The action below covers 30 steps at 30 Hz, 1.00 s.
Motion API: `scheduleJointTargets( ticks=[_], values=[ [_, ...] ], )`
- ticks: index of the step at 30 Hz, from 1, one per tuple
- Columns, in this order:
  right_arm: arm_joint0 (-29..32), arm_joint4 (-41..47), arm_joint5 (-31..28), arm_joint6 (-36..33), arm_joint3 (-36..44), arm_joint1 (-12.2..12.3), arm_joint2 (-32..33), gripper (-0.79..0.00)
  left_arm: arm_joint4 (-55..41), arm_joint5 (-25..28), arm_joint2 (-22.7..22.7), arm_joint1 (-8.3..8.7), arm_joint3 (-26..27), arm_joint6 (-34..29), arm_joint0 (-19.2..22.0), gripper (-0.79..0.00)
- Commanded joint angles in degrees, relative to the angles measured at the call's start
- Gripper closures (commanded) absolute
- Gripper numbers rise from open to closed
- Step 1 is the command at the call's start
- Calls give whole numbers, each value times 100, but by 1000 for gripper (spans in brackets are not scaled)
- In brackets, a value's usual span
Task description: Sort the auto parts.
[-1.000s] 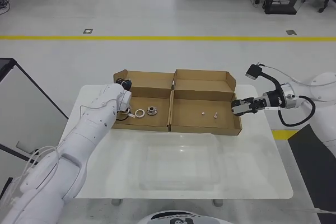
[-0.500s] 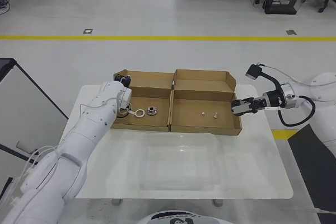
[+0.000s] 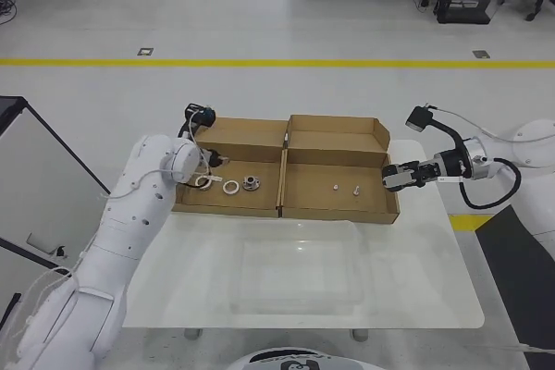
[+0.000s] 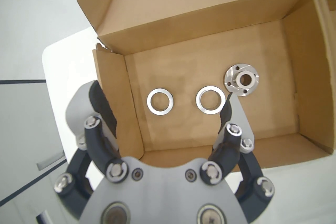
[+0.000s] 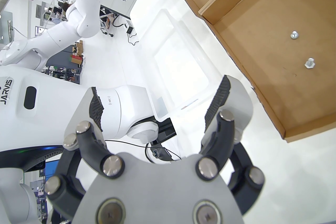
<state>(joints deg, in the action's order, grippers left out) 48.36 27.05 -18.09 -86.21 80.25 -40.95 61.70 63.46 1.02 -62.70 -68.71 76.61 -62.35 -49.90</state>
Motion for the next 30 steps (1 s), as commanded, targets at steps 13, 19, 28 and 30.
scheduleJointTargets(
  ticks=[13, 19, 28, 30],
  values=[
    [0, 0, 0, 0, 0, 0, 0, -785, -2827, 2618, -2171, 444, 1435, 146, -1467, -785],
    [0, 0, 0, 0, 0, 0, 0, -785, -4361, 3424, -2712, 570, 1538, -97, -1726, -785],
    [0, 0, 0, 0, 0, 0, 0, -784, -5512, 3739, -2995, 713, 1465, -362, -1843, -785],
    [0, 0, 0, 0, 0, 0, 0, -784, -5558, 3734, -2989, 730, 1471, -361, -1849, -785]
  ],
)
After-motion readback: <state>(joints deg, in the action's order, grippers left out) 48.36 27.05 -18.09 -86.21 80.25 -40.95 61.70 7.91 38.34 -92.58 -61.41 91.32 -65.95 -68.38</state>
